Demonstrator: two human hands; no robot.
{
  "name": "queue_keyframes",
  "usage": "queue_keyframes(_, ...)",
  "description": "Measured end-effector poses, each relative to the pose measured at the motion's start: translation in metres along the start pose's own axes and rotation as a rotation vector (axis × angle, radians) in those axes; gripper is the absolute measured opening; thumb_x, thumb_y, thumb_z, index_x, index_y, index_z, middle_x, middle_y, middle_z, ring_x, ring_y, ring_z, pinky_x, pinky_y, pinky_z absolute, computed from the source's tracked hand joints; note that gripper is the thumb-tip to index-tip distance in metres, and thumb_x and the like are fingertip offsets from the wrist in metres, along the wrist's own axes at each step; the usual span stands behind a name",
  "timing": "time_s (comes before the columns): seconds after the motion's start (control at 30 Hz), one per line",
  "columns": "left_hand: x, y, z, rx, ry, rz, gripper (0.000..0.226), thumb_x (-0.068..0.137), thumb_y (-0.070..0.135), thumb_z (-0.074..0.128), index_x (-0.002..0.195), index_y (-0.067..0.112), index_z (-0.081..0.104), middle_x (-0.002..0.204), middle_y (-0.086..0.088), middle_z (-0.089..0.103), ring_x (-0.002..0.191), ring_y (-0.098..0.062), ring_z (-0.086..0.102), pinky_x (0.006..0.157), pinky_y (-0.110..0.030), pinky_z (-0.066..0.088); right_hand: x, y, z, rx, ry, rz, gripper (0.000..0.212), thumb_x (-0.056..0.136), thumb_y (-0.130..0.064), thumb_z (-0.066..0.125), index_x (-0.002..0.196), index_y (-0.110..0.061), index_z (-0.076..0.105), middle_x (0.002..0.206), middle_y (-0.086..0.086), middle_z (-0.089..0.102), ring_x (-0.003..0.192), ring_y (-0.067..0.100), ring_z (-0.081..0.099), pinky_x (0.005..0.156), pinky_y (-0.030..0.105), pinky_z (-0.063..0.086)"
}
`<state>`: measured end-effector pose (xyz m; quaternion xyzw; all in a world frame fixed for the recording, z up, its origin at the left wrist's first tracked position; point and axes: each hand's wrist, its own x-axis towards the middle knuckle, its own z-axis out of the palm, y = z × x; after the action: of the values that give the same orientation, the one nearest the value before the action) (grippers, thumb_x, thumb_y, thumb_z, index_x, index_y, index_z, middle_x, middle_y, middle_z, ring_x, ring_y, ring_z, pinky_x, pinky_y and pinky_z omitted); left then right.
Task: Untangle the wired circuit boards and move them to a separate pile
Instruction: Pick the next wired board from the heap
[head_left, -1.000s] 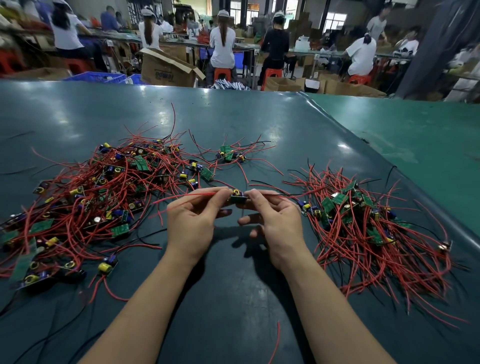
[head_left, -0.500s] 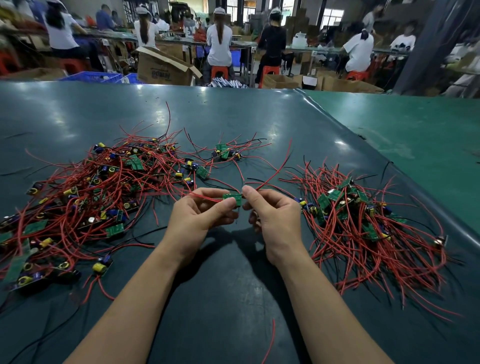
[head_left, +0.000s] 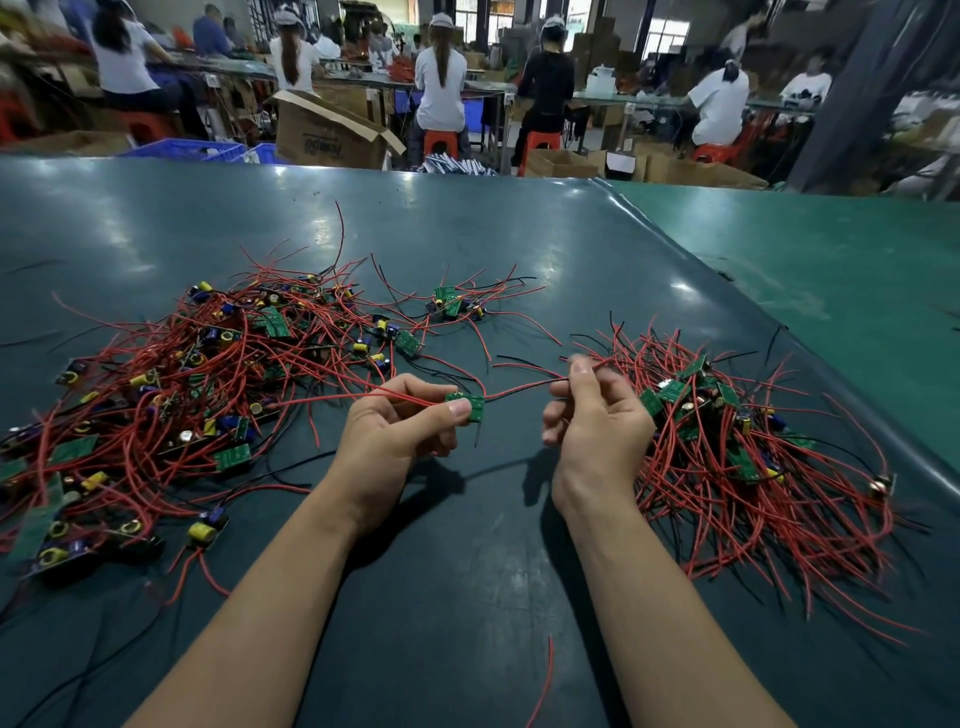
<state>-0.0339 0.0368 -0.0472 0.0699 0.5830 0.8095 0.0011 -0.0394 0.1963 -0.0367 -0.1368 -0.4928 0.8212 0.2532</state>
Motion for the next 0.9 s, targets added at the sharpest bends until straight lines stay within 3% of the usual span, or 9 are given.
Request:
queue_keyframes(0.17,0.0012,0.0011,-0.0007,-0.090,0.017,-0.003,0.021,0.063,0.003,0.082,0.074,0.011,0.066,0.062,-0.009,0.061,0.049,-0.017,0.052,0.050,-0.023,0.044,-0.0012,0.0006,-0.0037,-0.112,-0.038,-0.094,0.015,0.096,-0.003,0.054,0.089,-0.016,0.053,0.055,0.001,0.061,0.040,0.013,0.052,0.034,0.020,0.036)
queue_keyframes(0.4,0.0031,-0.0008,-0.0016,-0.066,0.018,0.000,0.011,0.066,0.007,0.075,0.065,0.018,0.071,0.059,-0.008,0.060,0.048,-0.015,0.051,0.050,-0.023,0.043,0.0006,-0.0004,-0.0051,-0.274,0.040,-0.268,0.007,0.096,-0.015,0.061,0.089,-0.016,0.060,0.070,-0.005,0.069,0.041,0.015,0.060,0.030,0.022,0.038)
queue_keyframes(0.63,0.0022,0.0002,0.0015,-0.021,0.013,-0.004,0.012,0.065,0.008,0.076,0.065,0.019,0.072,0.058,-0.006,0.061,0.048,-0.014,0.053,0.050,-0.023,0.045,0.0003,-0.0003,-0.0003,-0.056,0.049,-0.130,0.013,0.100,-0.011,0.051,0.101,-0.013,0.064,0.068,0.002,0.072,0.032,0.009,0.049,0.030,0.016,0.032)
queue_keyframes(0.9,0.0005,0.0013,0.0005,0.001,-0.015,-0.028,0.011,0.065,0.009,0.078,0.067,0.019,0.073,0.064,-0.011,0.063,0.050,-0.016,0.053,0.053,-0.024,0.045,0.0053,-0.0002,-0.0035,0.028,0.081,-0.037,0.016,0.102,-0.010,0.046,0.096,-0.009,0.062,0.055,0.003,0.066,0.028,0.009,0.038,0.033,0.015,0.026)
